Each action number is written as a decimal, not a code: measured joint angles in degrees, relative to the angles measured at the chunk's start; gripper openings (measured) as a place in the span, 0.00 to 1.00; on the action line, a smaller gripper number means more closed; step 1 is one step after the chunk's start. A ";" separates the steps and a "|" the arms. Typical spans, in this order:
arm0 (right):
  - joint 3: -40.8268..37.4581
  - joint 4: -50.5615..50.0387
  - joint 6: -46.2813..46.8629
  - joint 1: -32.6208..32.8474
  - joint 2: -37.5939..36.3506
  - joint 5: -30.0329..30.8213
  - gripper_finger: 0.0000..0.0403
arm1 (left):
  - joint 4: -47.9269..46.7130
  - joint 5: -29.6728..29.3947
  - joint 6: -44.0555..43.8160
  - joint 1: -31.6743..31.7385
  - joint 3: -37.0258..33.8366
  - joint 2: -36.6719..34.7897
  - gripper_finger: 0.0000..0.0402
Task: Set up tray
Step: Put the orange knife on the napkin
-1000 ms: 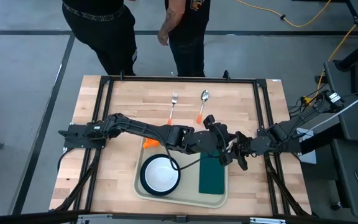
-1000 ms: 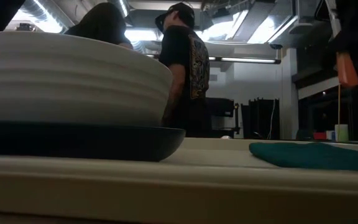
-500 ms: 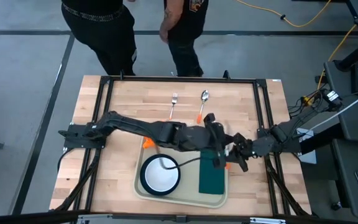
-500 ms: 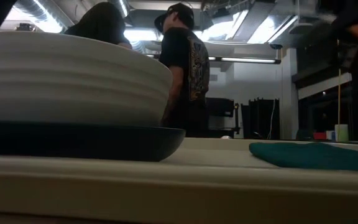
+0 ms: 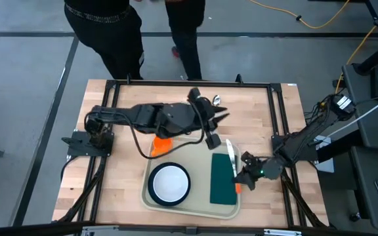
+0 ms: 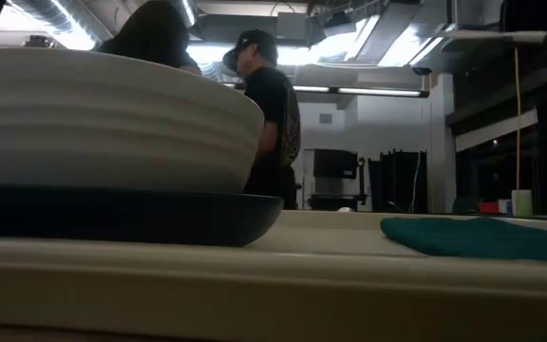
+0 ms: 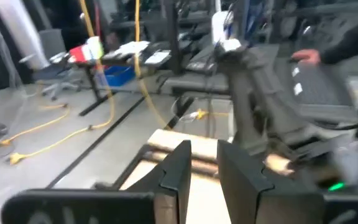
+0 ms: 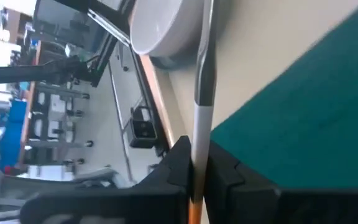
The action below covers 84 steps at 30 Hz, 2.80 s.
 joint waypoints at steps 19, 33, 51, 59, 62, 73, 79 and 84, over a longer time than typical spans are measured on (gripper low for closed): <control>6.29 16.16 34.88 4.84 25.90 14.87 0.05 | -19.44 0.59 9.04 9.12 -0.02 -11.85 0.17; 6.40 4.72 44.78 7.52 25.75 4.47 0.05 | -21.28 0.22 12.58 9.70 -0.02 -15.82 0.16; 2.43 6.62 45.60 4.67 25.67 2.48 0.07 | -21.31 0.35 10.38 8.58 -1.49 -15.48 0.14; 2.45 8.54 45.62 4.62 25.67 2.55 0.05 | -21.29 0.32 10.77 8.60 -1.49 -15.48 0.13; 2.45 9.14 45.75 4.62 25.67 2.48 0.08 | -21.29 0.33 11.29 8.60 -1.49 -15.48 0.13; 2.45 10.48 45.88 4.62 25.67 2.44 0.08 | -21.29 0.33 11.82 8.60 -1.49 -15.48 0.12; 2.47 9.70 46.18 4.62 25.67 2.74 0.10 | -21.29 0.35 11.85 8.60 -1.49 -15.48 0.12; 2.47 9.54 46.25 3.96 25.67 3.82 0.09 | -21.31 0.35 11.88 8.60 -1.49 -15.48 0.12</control>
